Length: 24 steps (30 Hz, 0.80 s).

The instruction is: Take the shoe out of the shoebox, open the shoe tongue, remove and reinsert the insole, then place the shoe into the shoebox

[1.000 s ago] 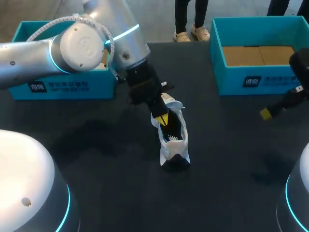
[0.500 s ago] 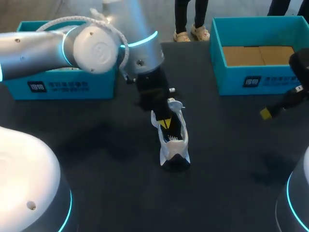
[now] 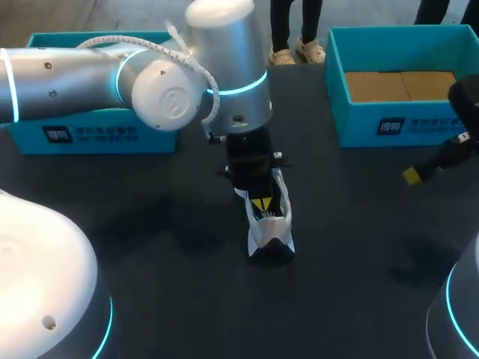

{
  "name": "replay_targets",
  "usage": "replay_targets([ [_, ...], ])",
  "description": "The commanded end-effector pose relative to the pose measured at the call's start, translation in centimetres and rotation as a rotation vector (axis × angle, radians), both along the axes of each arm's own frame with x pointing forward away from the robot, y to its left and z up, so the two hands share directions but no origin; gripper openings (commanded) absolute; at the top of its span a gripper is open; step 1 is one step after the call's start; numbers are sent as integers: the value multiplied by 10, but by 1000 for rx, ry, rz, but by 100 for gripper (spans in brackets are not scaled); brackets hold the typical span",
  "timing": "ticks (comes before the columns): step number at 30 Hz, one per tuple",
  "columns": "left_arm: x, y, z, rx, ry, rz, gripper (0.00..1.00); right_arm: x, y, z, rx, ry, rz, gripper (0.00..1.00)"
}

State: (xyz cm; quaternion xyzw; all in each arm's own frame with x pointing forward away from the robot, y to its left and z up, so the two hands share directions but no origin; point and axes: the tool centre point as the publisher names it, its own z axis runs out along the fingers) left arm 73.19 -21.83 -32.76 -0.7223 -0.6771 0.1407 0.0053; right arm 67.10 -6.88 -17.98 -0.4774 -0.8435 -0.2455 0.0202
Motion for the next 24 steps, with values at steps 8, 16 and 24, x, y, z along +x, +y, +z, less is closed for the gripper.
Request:
replay_targets([
  [8,14,-4,-15,20,-40,58,0,-2,0,-1,-1,-3,-2,100],
  [16,19,-8,-35,63,-83,80,0,-2,0,-1,-1,-3,-2,100],
  [24,22,-9,-50,85,-90,99,0,-2,0,-1,-1,-3,-2,100],
])
